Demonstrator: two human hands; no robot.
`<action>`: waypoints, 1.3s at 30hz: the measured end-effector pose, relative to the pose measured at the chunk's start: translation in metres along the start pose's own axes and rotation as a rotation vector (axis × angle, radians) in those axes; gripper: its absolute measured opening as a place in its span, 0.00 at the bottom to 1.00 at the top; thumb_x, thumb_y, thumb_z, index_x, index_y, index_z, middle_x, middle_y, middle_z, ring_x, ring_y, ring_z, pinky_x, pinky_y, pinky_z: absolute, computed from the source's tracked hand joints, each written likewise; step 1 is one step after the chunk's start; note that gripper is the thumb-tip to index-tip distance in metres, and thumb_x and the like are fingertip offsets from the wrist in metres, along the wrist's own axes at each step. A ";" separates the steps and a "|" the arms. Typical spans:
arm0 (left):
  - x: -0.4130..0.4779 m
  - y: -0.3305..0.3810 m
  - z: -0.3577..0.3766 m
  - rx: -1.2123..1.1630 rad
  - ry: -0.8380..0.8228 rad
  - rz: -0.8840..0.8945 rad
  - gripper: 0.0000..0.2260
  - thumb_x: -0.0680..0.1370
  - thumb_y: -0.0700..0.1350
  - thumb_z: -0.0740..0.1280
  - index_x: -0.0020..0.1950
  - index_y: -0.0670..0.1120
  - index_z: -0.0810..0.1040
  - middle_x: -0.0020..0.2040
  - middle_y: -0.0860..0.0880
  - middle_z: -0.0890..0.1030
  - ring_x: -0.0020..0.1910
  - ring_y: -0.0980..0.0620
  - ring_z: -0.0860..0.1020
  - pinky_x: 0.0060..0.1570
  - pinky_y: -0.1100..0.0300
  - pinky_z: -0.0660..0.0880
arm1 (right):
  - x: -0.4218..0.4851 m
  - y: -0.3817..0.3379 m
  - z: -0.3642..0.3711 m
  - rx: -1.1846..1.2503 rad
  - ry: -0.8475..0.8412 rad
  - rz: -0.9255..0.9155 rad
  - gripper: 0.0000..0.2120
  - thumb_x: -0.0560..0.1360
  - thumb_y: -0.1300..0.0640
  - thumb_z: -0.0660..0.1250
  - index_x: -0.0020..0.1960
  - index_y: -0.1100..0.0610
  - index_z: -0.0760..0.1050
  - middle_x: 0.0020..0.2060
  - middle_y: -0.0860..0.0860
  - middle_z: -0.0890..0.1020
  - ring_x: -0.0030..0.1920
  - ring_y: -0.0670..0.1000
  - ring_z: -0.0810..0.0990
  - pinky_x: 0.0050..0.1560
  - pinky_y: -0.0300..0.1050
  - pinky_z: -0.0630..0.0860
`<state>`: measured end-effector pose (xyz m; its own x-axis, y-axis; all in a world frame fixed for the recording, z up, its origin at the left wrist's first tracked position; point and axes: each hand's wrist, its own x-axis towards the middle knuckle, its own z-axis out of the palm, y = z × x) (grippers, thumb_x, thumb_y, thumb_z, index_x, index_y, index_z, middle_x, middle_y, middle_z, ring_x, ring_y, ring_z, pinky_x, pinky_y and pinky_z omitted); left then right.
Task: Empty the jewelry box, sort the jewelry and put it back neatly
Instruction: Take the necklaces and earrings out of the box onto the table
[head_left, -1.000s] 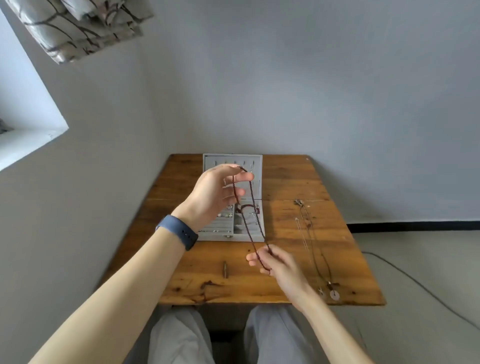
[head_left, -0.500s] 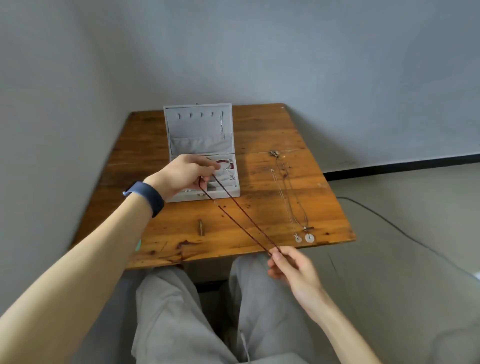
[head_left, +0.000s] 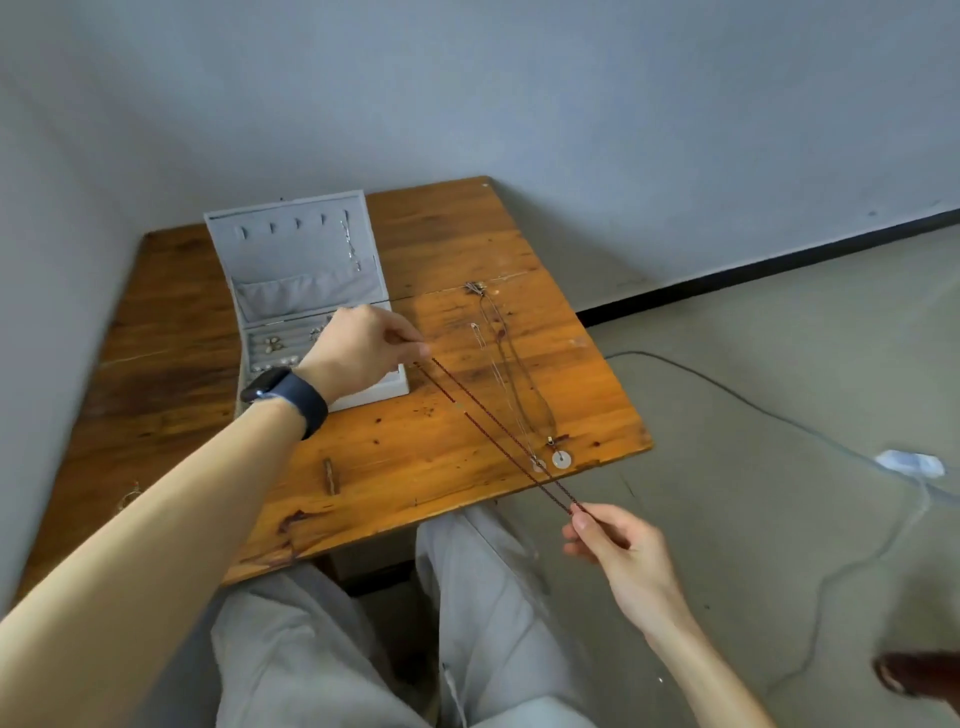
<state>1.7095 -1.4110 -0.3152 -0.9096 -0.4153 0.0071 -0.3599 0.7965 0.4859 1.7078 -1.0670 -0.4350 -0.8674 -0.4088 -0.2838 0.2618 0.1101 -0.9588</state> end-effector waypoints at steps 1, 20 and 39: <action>0.006 0.004 0.003 -0.020 -0.005 -0.009 0.08 0.72 0.56 0.75 0.44 0.53 0.85 0.40 0.58 0.83 0.39 0.61 0.80 0.42 0.64 0.78 | 0.002 0.002 -0.005 0.002 0.032 0.004 0.06 0.78 0.65 0.67 0.48 0.58 0.83 0.37 0.54 0.86 0.36 0.51 0.85 0.38 0.35 0.78; 0.151 0.066 0.065 -0.041 -0.137 0.024 0.07 0.74 0.53 0.75 0.43 0.50 0.83 0.38 0.53 0.85 0.30 0.61 0.82 0.35 0.67 0.76 | 0.048 -0.004 -0.005 -0.009 0.257 0.100 0.05 0.79 0.54 0.68 0.52 0.49 0.82 0.42 0.43 0.87 0.43 0.43 0.86 0.47 0.40 0.79; 0.172 0.060 0.115 0.315 -0.077 0.141 0.12 0.79 0.59 0.67 0.54 0.53 0.82 0.52 0.48 0.80 0.52 0.42 0.78 0.48 0.48 0.78 | 0.061 -0.004 0.013 -0.130 0.426 0.093 0.08 0.71 0.51 0.76 0.38 0.49 0.77 0.32 0.44 0.83 0.35 0.47 0.85 0.43 0.57 0.83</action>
<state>1.5078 -1.3839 -0.3856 -0.9637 -0.2666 -0.0166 -0.2648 0.9451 0.1917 1.6592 -1.1042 -0.4484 -0.9467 0.0148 -0.3219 0.3150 0.2529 -0.9148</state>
